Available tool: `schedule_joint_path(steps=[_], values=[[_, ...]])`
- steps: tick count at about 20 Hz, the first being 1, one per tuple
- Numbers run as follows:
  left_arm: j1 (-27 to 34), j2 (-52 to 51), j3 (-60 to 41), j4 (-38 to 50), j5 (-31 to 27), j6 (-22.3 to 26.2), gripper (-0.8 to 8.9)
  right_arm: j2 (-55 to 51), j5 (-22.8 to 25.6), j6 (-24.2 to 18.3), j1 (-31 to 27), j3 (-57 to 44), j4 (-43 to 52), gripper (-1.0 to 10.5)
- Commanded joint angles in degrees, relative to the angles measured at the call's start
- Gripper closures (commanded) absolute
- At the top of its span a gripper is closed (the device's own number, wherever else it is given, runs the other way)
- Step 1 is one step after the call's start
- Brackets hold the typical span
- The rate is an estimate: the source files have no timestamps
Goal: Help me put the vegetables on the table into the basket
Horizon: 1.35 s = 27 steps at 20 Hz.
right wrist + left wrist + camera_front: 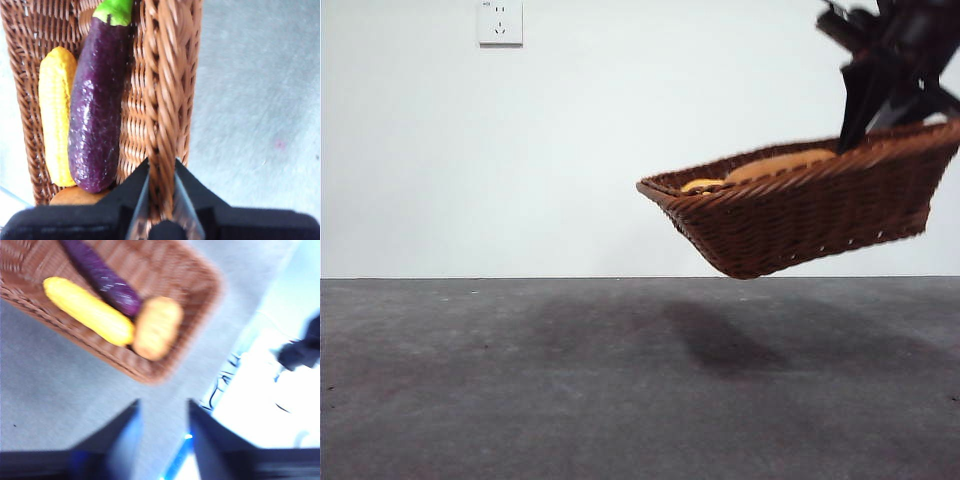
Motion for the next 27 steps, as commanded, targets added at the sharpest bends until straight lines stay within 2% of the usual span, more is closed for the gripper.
schedule_joint_path(steps=[1, 4, 7, 10, 12, 15, 16, 17, 19, 20, 24, 27], values=[[-2.27, -3.91, -0.24, -1.53, 0.02, -0.92, 8.21, 4.26, -4.46, -1.22, -2.05, -0.46, 2.14, 9.6], [-5.79, -10.21, -0.24, -1.53, 0.04, -2.86, 8.21, 9.79, -8.33, -1.68, -4.87, -0.46, 3.85, 9.6], [-7.17, -15.65, -0.24, -1.53, 0.15, -5.95, 8.21, 13.84, -8.90, -3.52, -7.04, -0.46, 4.13, 9.6], [-8.15, -20.76, -0.24, -1.53, 1.62, -8.41, 8.21, 16.59, -7.41, -6.19, -8.15, -0.46, 4.33, 9.6], [-8.50, -23.37, -0.24, -1.53, 1.51, -8.87, 8.21, 18.14, -6.56, -6.19, -8.24, -0.46, 5.16, 9.6], [-8.55, -26.01, -0.24, -1.53, 1.53, -10.47, 8.21, 20.11, -1.95, -6.01, -8.22, -0.46, 5.18, 9.6], [-8.55, -26.60, -0.24, -1.53, 1.53, -10.95, 8.21, 20.22, -0.48, -5.97, -8.22, -0.46, 5.18, 9.4], [-8.55, -27.02, -0.24, -1.53, 1.51, -10.95, 8.21, 20.20, 1.05, -5.09, -8.24, -0.46, 5.16, 8.7], [-8.55, -27.43, -0.24, -1.53, 1.49, -10.75, 8.21, 20.20, 2.49, -3.37, -8.24, -0.46, 4.37, 5.4], [-8.55, -27.45, -0.24, -1.53, 1.42, -10.71, 8.21, 19.87, 2.47, -3.37, -8.22, -0.46, 3.61, 4.6], [-8.55, -27.45, -0.42, -1.55, -2.82, -9.46, 8.21, 14.58, 2.97, -2.49, -8.13, -0.46, 3.15, 4.4], [-8.55, -27.45, -0.46, -1.57, -3.67, -8.35, 8.22, 6.25, 6.86, -2.21, -8.13, -0.46, 1.66, 4.4]])
